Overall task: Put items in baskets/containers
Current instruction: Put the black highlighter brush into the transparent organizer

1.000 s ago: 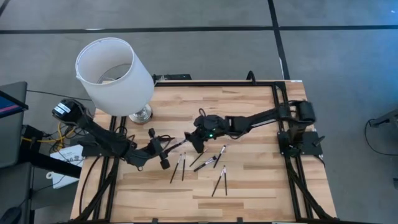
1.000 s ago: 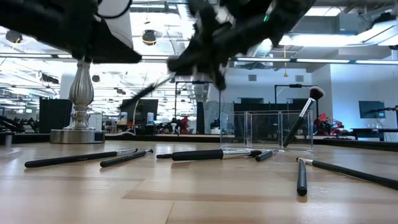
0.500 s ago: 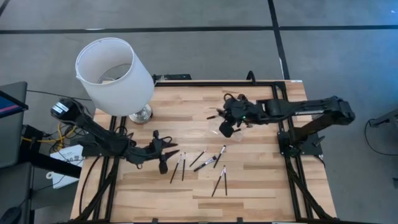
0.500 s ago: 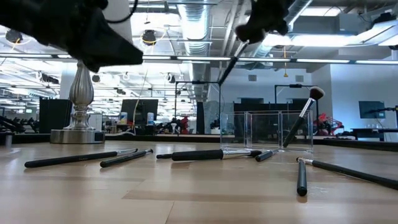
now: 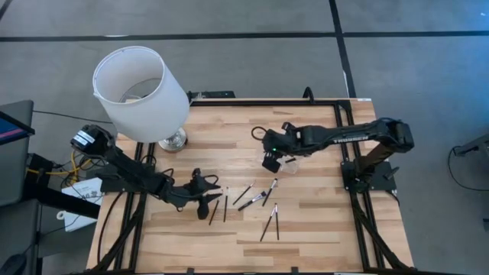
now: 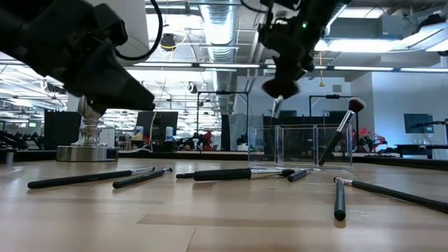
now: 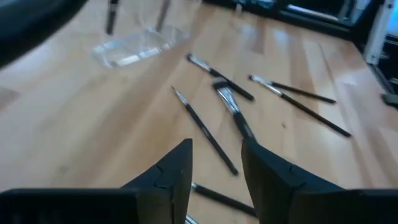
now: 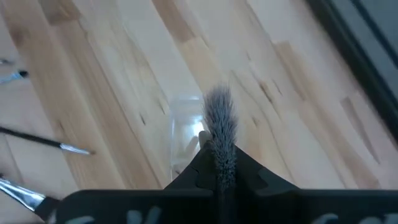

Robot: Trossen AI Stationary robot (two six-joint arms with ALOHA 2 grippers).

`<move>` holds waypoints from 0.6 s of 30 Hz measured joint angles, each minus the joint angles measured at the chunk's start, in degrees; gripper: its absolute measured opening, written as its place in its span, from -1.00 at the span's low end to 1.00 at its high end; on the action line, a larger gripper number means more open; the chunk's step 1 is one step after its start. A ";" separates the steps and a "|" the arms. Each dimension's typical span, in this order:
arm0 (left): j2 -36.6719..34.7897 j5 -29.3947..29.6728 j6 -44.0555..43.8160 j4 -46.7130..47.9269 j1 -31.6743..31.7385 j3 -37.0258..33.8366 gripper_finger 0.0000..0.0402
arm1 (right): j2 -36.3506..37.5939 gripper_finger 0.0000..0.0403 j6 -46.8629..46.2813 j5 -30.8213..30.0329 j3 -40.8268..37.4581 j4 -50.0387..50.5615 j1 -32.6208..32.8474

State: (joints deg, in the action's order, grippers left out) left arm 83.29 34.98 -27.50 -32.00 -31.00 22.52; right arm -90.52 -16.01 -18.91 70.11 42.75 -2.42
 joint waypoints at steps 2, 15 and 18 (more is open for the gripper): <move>0.77 -2.14 -1.85 0.01 0.00 0.01 -0.29 | -0.84 -0.94 0.00 1.77 -0.07 -0.24 -0.85; 9.41 -3.65 -7.94 0.12 -0.09 0.35 -0.33 | 0.10 -0.41 1.49 0.54 0.70 -1.04 -0.98; 11.73 -3.61 -8.77 0.25 -0.09 0.42 -0.36 | 0.97 -0.32 1.49 0.56 2.83 0.47 0.11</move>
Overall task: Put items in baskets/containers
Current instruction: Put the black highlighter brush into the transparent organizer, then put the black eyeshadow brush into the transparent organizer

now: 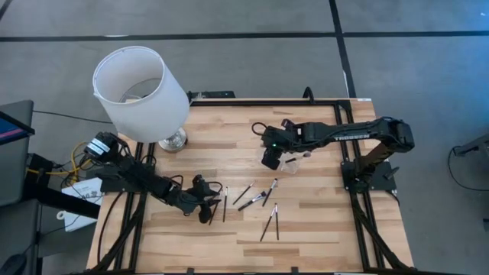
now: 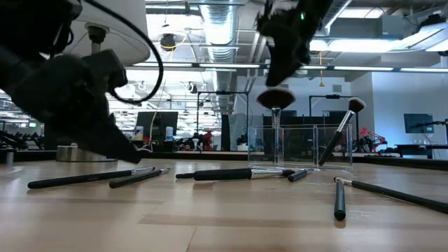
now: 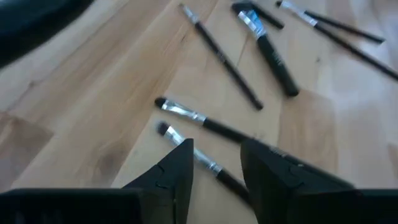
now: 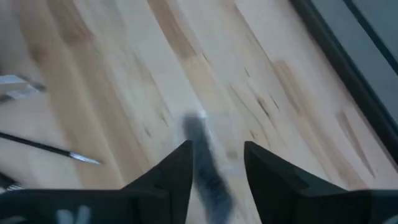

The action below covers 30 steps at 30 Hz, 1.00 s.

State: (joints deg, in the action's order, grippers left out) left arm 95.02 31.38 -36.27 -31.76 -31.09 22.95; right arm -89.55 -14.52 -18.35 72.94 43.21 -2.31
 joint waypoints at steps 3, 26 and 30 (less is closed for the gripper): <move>2.37 0.07 -1.88 -0.07 0.02 0.38 -0.38 | 1.00 -0.25 0.00 0.00 2.76 0.12 1.34; 5.05 2.09 2.99 -0.75 3.27 -0.46 -0.72 | 1.21 -0.25 0.02 0.26 7.72 -6.18 11.43; 7.33 5.11 1.59 -1.78 1.93 -0.88 -0.47 | 1.21 -0.26 0.02 0.26 7.72 -6.18 11.72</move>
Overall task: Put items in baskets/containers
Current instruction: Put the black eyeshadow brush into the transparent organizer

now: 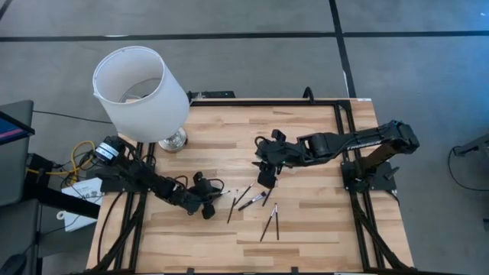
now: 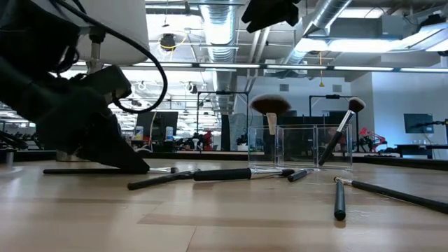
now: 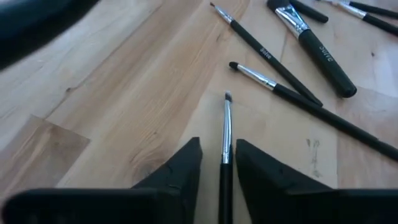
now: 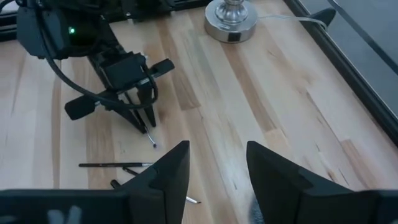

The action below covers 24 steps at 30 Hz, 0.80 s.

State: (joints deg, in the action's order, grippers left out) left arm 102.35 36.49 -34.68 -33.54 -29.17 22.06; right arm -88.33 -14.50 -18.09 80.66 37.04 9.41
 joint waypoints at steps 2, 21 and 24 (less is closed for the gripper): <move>2.52 2.92 -0.27 -2.33 -1.21 0.00 -0.39 | 0.00 -0.26 0.00 0.00 0.00 0.00 0.00; 9.16 11.08 -3.29 -11.30 -5.40 -0.41 -0.92 | -0.07 -0.31 5.24 1.41 -3.97 -7.65 1.65; 7.41 9.42 -1.56 -11.98 -5.29 -0.63 -0.93 | -1.24 -0.29 9.01 3.52 -7.69 -17.13 3.62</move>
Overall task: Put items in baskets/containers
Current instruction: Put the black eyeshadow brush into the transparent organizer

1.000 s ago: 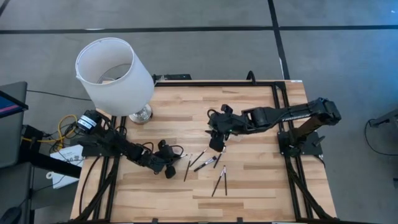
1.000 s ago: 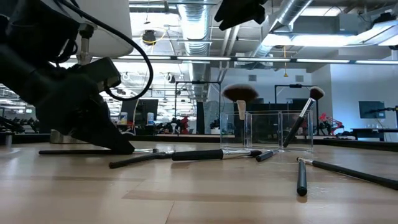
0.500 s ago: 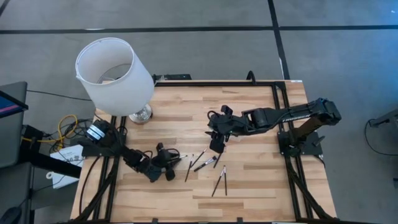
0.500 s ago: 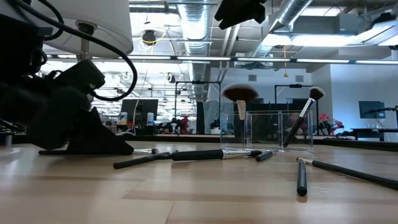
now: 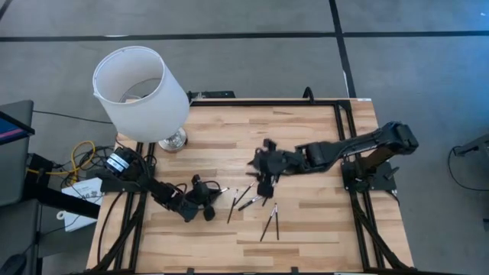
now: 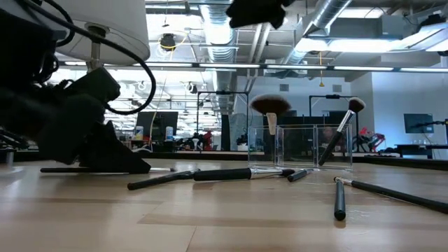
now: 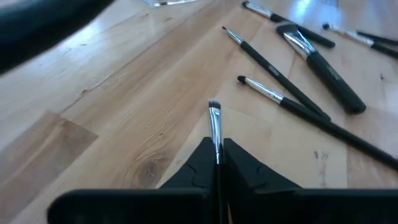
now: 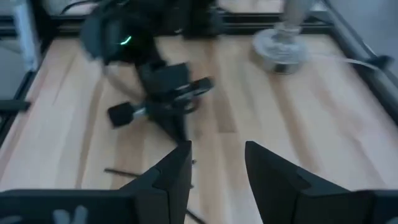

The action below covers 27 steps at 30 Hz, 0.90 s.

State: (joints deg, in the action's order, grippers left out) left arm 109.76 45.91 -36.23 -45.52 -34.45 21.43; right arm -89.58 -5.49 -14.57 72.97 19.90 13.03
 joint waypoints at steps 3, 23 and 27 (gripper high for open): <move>-4.77 -3.09 5.72 1.15 0.27 -0.11 -0.93 | -2.41 -0.27 -0.55 0.07 -3.69 -11.59 2.03; -25.26 2.63 25.10 1.10 0.70 -0.48 -0.94 | -23.02 -0.42 -23.25 6.73 -10.25 -48.69 -2.97; -24.10 4.05 25.10 1.04 0.35 -0.48 -0.94 | -23.02 -0.41 -24.66 7.26 -10.24 -48.97 -4.55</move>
State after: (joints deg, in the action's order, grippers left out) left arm 85.66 49.95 -11.14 -44.48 -34.11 20.95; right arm -112.60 -30.15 -7.31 62.73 -29.07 8.49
